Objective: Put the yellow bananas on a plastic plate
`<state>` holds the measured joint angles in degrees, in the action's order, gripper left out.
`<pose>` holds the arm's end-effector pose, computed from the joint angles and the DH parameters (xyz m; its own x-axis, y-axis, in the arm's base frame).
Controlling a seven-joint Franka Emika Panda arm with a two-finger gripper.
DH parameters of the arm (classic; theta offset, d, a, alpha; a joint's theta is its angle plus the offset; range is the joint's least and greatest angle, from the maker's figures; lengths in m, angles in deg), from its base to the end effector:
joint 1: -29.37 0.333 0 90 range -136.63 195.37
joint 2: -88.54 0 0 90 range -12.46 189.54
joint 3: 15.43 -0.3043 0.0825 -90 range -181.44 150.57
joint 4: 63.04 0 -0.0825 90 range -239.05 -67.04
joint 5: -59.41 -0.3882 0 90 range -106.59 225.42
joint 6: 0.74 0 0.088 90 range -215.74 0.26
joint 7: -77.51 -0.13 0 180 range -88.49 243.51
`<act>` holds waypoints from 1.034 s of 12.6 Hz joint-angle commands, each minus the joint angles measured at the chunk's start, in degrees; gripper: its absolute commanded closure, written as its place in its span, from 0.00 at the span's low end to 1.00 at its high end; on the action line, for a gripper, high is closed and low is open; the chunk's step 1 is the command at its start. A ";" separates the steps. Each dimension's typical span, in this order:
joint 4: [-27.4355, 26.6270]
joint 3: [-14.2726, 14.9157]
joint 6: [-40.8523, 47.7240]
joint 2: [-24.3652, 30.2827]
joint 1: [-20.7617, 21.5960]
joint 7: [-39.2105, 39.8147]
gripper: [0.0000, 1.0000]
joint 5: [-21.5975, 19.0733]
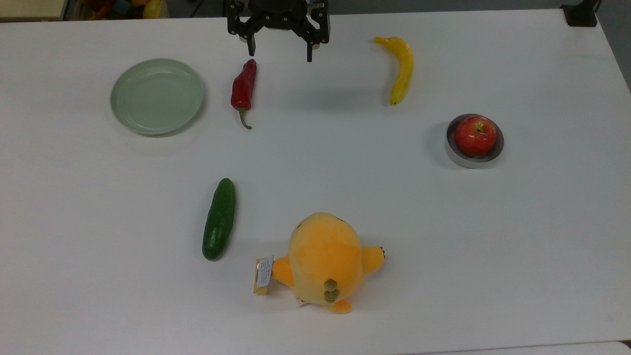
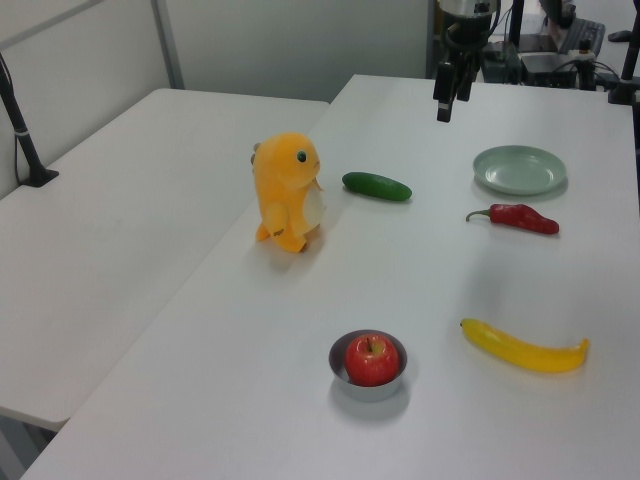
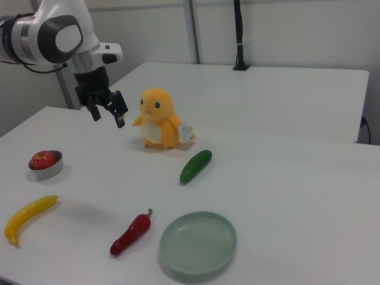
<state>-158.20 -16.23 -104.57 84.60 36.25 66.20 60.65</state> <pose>0.5930 0.0775 0.5287 0.9947 -0.0587 0.0848 -0.0593 -0.9982 0.0038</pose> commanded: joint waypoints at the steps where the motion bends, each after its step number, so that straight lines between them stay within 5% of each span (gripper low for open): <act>1: -0.73 1.32 1.17 1.22 1.03 1.47 0.00 -1.15; 13: -0.82 1.32 0.91 1.22 1.03 1.82 0.00 -1.15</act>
<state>-158.20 -16.14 -104.57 84.67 36.25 66.24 60.65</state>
